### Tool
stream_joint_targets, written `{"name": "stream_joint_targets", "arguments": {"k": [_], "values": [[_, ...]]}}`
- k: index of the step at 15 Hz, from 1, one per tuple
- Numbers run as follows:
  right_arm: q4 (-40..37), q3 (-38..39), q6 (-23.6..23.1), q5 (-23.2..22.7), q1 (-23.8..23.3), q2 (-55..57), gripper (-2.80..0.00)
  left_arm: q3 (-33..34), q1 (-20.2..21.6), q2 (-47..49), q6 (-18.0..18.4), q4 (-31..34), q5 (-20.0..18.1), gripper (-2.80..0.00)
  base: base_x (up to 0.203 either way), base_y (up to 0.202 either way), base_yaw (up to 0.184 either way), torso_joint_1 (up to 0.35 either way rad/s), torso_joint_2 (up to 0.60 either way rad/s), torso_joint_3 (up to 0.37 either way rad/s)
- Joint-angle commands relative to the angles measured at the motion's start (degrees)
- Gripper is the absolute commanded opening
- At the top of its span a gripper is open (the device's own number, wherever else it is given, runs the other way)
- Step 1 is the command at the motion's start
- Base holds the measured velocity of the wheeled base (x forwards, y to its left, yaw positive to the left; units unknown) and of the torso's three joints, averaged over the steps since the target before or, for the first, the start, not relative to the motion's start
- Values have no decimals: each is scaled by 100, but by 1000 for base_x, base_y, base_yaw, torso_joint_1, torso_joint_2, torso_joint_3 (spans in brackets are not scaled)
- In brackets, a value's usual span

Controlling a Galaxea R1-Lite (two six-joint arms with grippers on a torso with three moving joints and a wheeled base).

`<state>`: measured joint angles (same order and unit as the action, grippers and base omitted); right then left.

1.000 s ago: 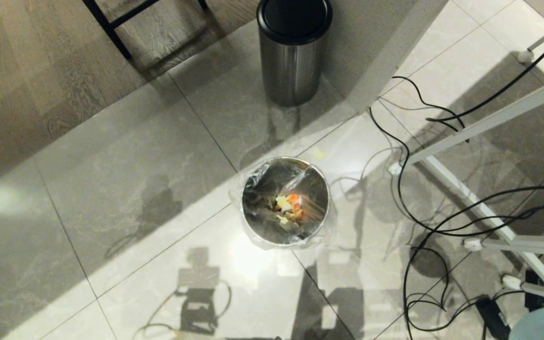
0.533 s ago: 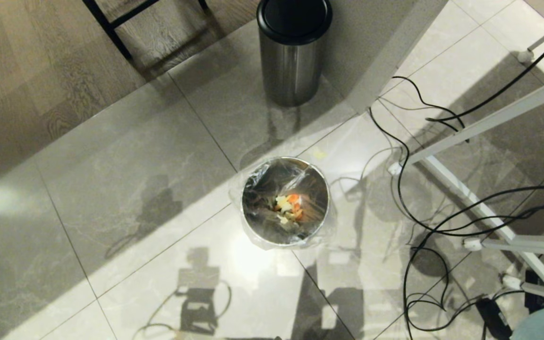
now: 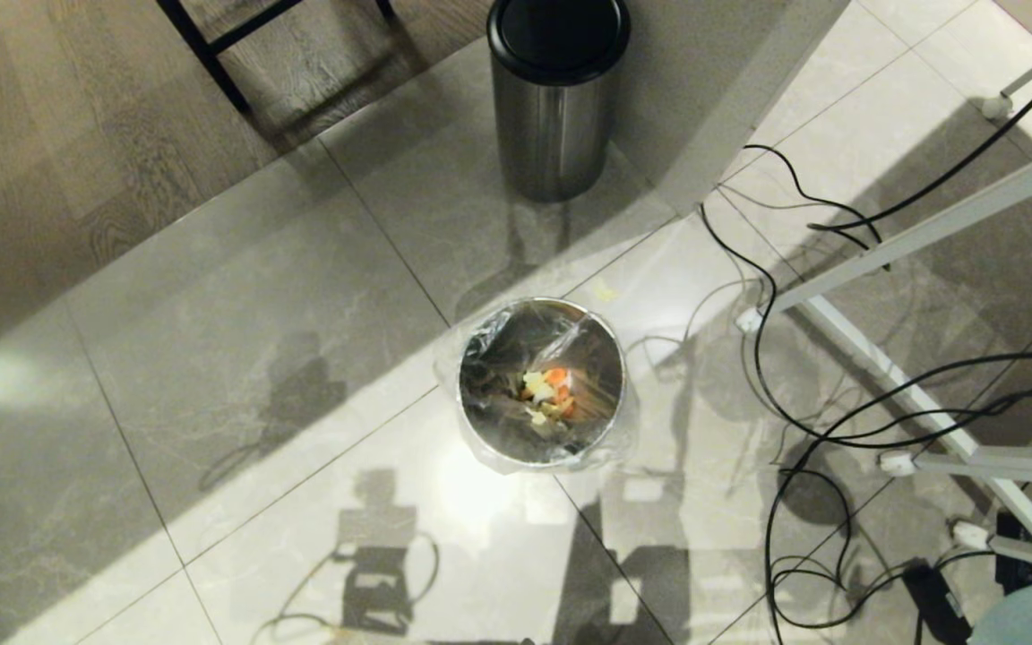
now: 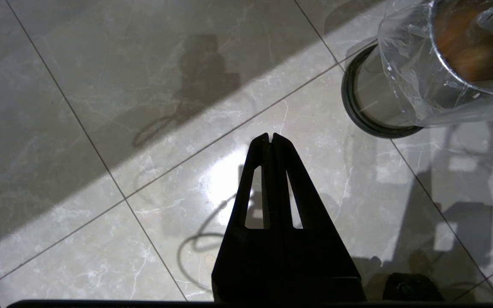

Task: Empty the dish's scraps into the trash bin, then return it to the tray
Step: Put the bowl back to the table

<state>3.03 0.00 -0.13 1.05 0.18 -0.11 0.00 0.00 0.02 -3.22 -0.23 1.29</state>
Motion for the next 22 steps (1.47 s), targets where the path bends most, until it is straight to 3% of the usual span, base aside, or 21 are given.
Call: {"name": "stream_joint_targets", "arguments": {"k": [1, 8, 22], "values": [[4, 0, -4, 1, 7, 11, -280, 0, -8, 6, -3, -3, 3, -280, 0, 0, 0, 0, 0, 0], [4, 0, -4, 1, -1, 11, -280, 0, 0, 6, -12, -3, 11, -280, 0, 0, 0, 2, 1, 27], [4, 0, -4, 1, 5, 11, -280, 0, -3, 6, -21, -3, 3, -280, 0, 0, 0, 2, 1, 197]]}}
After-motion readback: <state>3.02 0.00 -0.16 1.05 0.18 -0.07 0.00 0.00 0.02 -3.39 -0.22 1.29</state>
